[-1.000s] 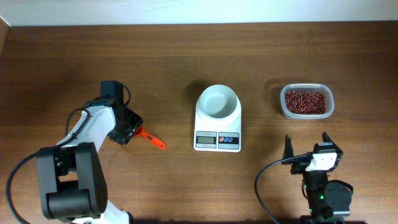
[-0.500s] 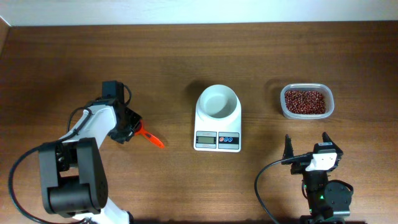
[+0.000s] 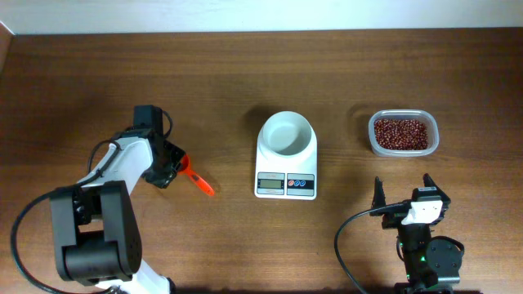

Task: Scoop and weigh 50g on scale
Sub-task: 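Close the left gripper on the orange scoop's cup rim and lift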

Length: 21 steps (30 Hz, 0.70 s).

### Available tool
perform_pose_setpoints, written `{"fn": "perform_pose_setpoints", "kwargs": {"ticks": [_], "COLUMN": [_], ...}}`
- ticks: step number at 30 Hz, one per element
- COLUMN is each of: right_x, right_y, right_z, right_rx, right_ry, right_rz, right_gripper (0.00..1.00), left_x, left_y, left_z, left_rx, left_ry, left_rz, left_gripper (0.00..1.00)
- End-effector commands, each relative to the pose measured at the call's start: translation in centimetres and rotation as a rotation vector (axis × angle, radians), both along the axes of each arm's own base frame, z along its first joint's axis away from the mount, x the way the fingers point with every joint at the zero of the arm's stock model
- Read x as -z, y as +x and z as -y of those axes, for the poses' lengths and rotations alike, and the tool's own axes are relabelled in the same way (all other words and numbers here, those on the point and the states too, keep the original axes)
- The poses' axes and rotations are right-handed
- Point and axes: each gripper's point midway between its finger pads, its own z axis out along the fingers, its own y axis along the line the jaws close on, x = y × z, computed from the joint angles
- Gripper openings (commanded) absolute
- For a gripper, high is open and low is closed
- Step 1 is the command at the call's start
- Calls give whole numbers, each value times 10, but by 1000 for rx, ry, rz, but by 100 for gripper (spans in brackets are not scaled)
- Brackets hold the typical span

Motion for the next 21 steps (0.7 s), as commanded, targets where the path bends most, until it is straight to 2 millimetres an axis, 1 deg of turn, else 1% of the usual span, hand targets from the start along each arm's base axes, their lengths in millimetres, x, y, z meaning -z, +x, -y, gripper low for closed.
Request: {"fn": "perform_pose_setpoints", "kwargs": {"ticks": [1, 3, 5, 8, 10, 12, 13, 15, 17, 21], "right_x": [4, 4, 4, 4, 4, 4, 4, 4, 4, 4], "right_y": [0, 0, 0, 0, 0, 0, 0, 0, 0, 0], "right_z": [0, 0, 0, 0, 0, 0, 0, 0, 0, 0], "right_rx": [-1, -1, -1, -1, -1, -1, -1, -1, -1, -1], "right_ry": [4, 4, 4, 4, 4, 4, 4, 4, 4, 4], "right_rz": [-10, -10, -10, -10, -10, -10, -10, -10, -10, -10], "right_gripper": [99, 99, 99, 99, 99, 99, 99, 99, 99, 99], "left_x": [-12, -27, -47, -68, -86, -96, -100, -108, -111, -113], "left_y": [-10, -10, -10, -12, -12, -12, -12, -21, -25, -41], "left_z": [0, 0, 0, 2, 12, 22, 26, 28, 28, 30], "left_rx": [-32, -32, -32, -29, -15, 32, 57, 63, 58, -19], "left_ry": [0, 3, 6, -3, -57, -104, -118, -123, -124, -145], "left_rz": [-5, 27, 74, 125, 178, 212, 224, 222, 220, 173], "left_gripper": [0, 0, 0, 0, 0, 0, 0, 0, 0, 0]}}
